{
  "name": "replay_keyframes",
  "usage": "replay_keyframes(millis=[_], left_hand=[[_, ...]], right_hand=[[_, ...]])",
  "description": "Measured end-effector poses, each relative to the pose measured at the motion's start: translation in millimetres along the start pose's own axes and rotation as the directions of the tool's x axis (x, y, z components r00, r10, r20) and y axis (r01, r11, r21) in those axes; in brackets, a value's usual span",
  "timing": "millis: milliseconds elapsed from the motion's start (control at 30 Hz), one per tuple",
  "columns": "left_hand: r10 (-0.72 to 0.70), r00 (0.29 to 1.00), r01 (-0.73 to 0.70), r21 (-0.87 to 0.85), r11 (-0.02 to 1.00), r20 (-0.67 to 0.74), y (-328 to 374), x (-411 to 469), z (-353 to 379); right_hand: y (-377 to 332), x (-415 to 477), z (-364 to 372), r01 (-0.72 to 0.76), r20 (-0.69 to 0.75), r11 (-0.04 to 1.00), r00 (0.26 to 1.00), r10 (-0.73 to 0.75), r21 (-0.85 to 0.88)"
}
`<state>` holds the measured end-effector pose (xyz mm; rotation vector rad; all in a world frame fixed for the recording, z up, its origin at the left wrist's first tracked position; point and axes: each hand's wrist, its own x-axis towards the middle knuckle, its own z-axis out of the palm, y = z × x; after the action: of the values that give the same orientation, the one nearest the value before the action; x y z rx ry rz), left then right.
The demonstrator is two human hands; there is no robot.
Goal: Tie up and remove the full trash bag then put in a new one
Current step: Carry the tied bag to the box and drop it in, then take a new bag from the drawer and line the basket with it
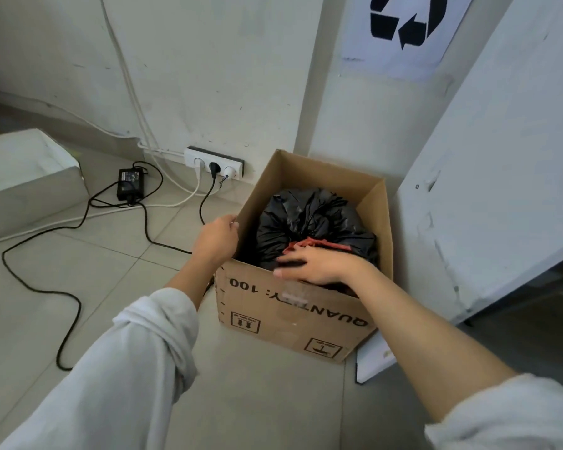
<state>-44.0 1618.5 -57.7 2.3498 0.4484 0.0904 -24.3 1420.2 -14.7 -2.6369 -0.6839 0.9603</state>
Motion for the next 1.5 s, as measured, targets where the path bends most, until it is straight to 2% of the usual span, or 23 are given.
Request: replay_keyframes(millis=[67, 133, 167, 300, 400, 500, 600, 800, 967, 1100, 1233, 1500], left_hand=[[0.006, 1.000, -0.007, 0.033, 0.999, 0.031, 18.5, 2.9, -9.8], [0.063, 0.998, -0.063, 0.006, 0.998, 0.011, 51.6, 5.2, -28.3], [0.104, 0.995, -0.104, 0.003, 0.995, -0.009, 73.2, 6.1, -41.1], [0.226, 0.970, -0.225, 0.021, 0.974, -0.093, 170.9, -4.1, -108.6], [0.231, 0.961, -0.235, -0.011, 0.972, -0.149, 234.2, -20.9, -170.7], [0.194, 0.969, -0.202, -0.037, 0.979, -0.153, 283.7, -39.0, -233.2], [0.189, 0.979, -0.187, 0.038, 0.982, -0.079, 329.0, -55.2, -288.6], [0.244, 0.966, -0.255, 0.176, 0.951, 0.081, 442.6, -96.4, -362.6], [0.317, 0.943, -0.333, 0.243, 0.911, 0.102, 535.4, -129.7, -377.5], [0.389, 0.917, -0.398, 0.269, 0.877, 0.088, 613.6, -151.8, -361.3], [0.428, 0.900, -0.432, 0.291, 0.854, 0.081, 691.6, -182.1, -319.4], [0.423, 0.899, -0.438, 0.255, 0.862, 0.113, 853.3, -278.3, -177.1]], right_hand=[[-8.9, 1.0, -21.1, -0.044, -0.224, 0.991, 0.972, 0.071, 0.123], [-22.6, -5.9, -47.2, -0.130, -0.477, 0.976, 0.856, 0.199, 0.174], [-31.3, -12.5, -61.1, -0.169, -0.553, 0.967, 0.795, 0.249, 0.193], [-78.7, -56.4, -120.8, -0.175, -0.659, 0.902, 0.631, 0.410, 0.394], [-117.0, -99.1, -161.3, -0.122, -0.665, 0.855, 0.576, 0.475, 0.504], [-149.9, -151.0, -203.6, -0.083, -0.664, 0.851, 0.587, 0.462, 0.519], [-168.5, -211.6, -259.4, -0.058, -0.673, 0.889, 0.631, 0.384, 0.454], [-157.8, -328.5, -372.7, -0.084, -0.598, 0.969, 0.774, 0.210, 0.231], [-128.0, -406.7, -436.5, -0.060, -0.613, 0.977, 0.771, 0.174, 0.203], [-85.4, -468.1, -469.4, -0.042, -0.655, 0.986, 0.743, 0.140, 0.163], [-13.2, -536.8, -493.2, -0.072, -0.683, 0.988, 0.716, 0.146, 0.136], [185.8, -712.5, -500.5, -0.178, -0.626, 0.978, 0.752, 0.207, 0.109]])
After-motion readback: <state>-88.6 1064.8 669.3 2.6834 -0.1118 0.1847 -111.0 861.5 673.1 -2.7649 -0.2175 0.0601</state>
